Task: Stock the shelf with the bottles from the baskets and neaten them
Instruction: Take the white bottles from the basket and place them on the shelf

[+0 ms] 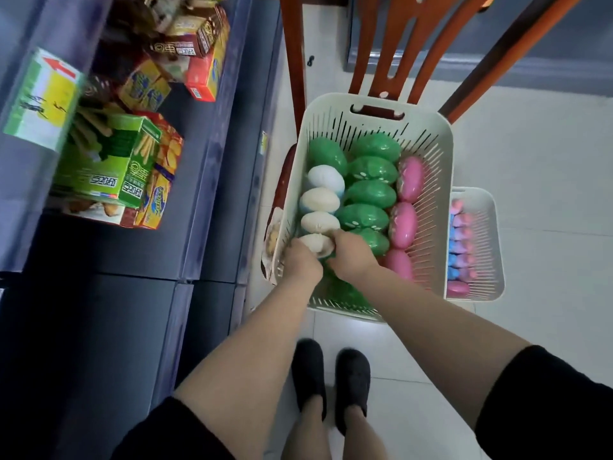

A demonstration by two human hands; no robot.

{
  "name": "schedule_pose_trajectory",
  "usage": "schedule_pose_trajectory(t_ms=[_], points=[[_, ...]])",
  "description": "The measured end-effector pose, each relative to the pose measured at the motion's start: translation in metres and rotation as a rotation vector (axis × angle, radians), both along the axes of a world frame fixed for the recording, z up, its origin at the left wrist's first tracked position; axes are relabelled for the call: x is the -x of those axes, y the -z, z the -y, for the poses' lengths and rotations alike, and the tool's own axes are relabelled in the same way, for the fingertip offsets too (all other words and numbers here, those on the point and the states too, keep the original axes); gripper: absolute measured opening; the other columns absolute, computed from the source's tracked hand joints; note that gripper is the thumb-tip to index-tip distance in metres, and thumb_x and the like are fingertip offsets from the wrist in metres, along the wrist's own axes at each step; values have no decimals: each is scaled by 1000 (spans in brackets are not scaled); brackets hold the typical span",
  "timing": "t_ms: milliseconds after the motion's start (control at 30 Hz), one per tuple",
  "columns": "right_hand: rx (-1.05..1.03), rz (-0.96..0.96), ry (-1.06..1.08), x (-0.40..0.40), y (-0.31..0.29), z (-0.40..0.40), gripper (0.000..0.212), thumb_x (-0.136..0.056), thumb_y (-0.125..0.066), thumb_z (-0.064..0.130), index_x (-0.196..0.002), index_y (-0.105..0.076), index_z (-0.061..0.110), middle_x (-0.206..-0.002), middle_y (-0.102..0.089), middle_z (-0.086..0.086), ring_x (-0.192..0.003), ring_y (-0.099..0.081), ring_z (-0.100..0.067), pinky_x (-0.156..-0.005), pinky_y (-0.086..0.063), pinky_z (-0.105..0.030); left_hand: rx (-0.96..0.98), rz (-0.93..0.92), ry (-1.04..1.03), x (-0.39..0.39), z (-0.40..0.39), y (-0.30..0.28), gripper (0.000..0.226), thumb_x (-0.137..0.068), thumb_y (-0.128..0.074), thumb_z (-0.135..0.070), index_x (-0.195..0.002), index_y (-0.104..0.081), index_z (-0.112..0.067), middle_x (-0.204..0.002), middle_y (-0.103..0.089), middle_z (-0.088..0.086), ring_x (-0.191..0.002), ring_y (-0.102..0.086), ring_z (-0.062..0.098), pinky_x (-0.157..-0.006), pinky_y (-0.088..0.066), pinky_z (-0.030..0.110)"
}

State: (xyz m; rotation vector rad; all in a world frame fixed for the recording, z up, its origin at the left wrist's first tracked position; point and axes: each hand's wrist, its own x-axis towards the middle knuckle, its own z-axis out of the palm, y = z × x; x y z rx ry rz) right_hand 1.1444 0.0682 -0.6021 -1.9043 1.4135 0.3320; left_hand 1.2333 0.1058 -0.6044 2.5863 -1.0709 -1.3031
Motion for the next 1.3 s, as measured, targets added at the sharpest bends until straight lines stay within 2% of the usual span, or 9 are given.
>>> schedule_pose_trajectory(t_ms=[133,300,533,667,833,900,967,1100,1300], points=[[66,-19,23,-5,20,4,24,-84,-52,4,-107,-55,7,-109,-62,-16,-102,-58,-34,-83,-46,-38,40,38,-57,3,4,20,41,-91,-42,2,-131,-34,6,-135,-41,25,-123,-42,38,-99,-36,38],[104,32,-10,3,24,6,25,-80,-63,15,-105,-61,10,-103,-65,-13,-96,-59,-33,-75,-44,-34,110,52,-100,3,3,24,30,-92,-42,1,-122,-43,5,-125,-49,24,-115,-48,37,-93,-39,38],[131,193,-73,20,2,10,31,-81,-69,25,-107,-64,9,-98,-65,-11,-92,-58,-29,-73,-39,-32,188,18,-51,-6,-2,-1,22,-93,-52,-10,-113,-51,-1,-114,-58,16,-105,-54,31,-78,-38,25],[157,272,-16,31,-25,10,33,-82,-70,22,-105,-63,0,-100,-65,-15,-93,-58,-31,-78,-43,-34,272,44,54,-6,-2,-31,35,-85,-66,-13,-116,-53,-3,-116,-57,12,-108,-55,28,-89,-44,33],[229,410,57,34,-90,13,45,-85,-68,22,-123,-56,2,-110,-61,-14,-92,-54,-21,-79,-36,-21,408,-69,51,-17,-1,-89,32,-85,-66,-20,-110,-52,-6,-108,-59,9,-98,-57,24,-82,-45,35],[247,460,48,31,-125,17,43,-85,-68,23,-121,-57,3,-108,-61,-13,-89,-53,-19,-81,-40,-25,480,-110,0,-20,-3,-119,33,-83,-69,-23,-107,-54,-5,-99,-60,6,-90,-58,24,-76,-46,32],[277,501,17,28,-165,19,40,-84,-69,24,-118,-60,5,-105,-64,-9,-87,-54,-17,-82,-43,-27,556,-109,-13,-25,-9,-156,33,-84,-68,-22,-106,-55,-2,-93,-57,6,-78,-54,17,-63,-38,20],[342,639,-26,16,-247,17,34,-83,-70,21,-112,-63,6,-103,-65,-5,-89,-54,-13,-78,-37,-17,711,-51,5,-38,-25,-240,32,-86,-67,-22,-106,-57,1,-89,-58,10,-73,-49,17,-57,-33,18],[339,836,-224,-15,-347,-9,46,-80,-69,6,-123,-53,3,-115,-57,-12,-107,-57,-24,-94,-48,-33,861,118,-21,-62,-70,-363,33,-86,-66,-25,-107,-59,0,-76,-54,-2,-66,-48,13,-54,-34,14]])
